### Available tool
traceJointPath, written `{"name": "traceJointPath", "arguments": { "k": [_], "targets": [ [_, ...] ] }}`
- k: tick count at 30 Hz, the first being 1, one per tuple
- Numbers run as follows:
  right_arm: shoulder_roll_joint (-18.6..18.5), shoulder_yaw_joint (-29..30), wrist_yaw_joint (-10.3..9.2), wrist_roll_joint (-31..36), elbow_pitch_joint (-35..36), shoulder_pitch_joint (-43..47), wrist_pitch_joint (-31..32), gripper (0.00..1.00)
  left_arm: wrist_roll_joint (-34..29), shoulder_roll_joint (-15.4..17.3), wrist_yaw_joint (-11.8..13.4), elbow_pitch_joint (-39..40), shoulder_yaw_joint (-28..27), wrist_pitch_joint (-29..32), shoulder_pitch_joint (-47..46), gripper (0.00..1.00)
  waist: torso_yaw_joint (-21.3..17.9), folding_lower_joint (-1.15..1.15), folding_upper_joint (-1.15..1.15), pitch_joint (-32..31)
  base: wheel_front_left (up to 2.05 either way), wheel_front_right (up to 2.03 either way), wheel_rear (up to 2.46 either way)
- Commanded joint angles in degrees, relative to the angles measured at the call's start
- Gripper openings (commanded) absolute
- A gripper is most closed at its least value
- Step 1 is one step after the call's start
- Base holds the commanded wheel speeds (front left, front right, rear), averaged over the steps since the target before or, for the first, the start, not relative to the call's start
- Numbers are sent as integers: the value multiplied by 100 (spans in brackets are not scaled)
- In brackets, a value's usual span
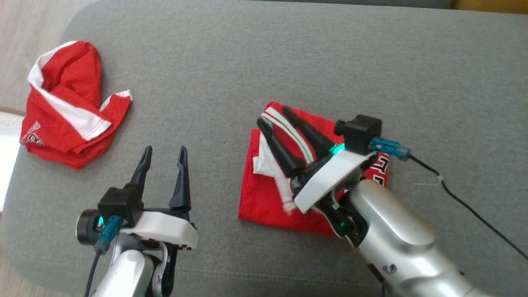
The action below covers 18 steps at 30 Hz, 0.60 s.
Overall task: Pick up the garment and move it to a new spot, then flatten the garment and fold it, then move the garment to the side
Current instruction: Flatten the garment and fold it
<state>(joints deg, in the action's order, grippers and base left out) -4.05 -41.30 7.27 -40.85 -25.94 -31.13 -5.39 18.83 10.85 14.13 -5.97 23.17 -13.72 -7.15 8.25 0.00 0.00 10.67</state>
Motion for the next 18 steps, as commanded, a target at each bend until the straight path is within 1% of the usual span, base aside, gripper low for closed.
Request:
{"name": "traceJointPath", "arguments": {
  "k": [1, 3, 6, 9, 11, 15, 18],
  "targets": [
    [82, 35, 22, 173, 316, -145, -204, 100, 10, 132, 30, 144, -264, -65, -159, 100, -63, 0, 0, -38, 0, 0, 0],
    [-48, 272, 22, 463, 551, -83, -442, 100, 6, 165, 53, 159, -290, -69, -126, 100, -141, 0, 0, -79, 0, 0, 0],
    [-331, 898, 22, 976, 929, 159, -597, 100, -8, 210, 84, 215, -310, -73, -82, 100, -269, 0, 0, -114, 0, 0, 0],
    [-576, 1662, 22, 1523, 1302, 598, -524, 100, -26, 259, 119, 275, -328, -71, -54, 100, -401, 0, 0, -145, 0, 0, 0],
    [-680, 2180, 22, 1836, 1552, 973, -353, 100, -41, 293, 148, 320, -343, -66, -36, 100, -486, 0, 0, -171, 0, 0, 0],
    [-720, 3090, 22, 2282, 2106, 1755, 10, 100, -80, 386, 207, 419, -386, -58, 3, 100, -650, 0, 0, -236, 0, 0, 0],
    [-652, 3517, 22, 2481, 2486, 2267, 255, 100, -102, 455, 249, 493, -414, -40, 49, 100, -754, 0, 0, -295, 0, 0, 0]
  ]
}}
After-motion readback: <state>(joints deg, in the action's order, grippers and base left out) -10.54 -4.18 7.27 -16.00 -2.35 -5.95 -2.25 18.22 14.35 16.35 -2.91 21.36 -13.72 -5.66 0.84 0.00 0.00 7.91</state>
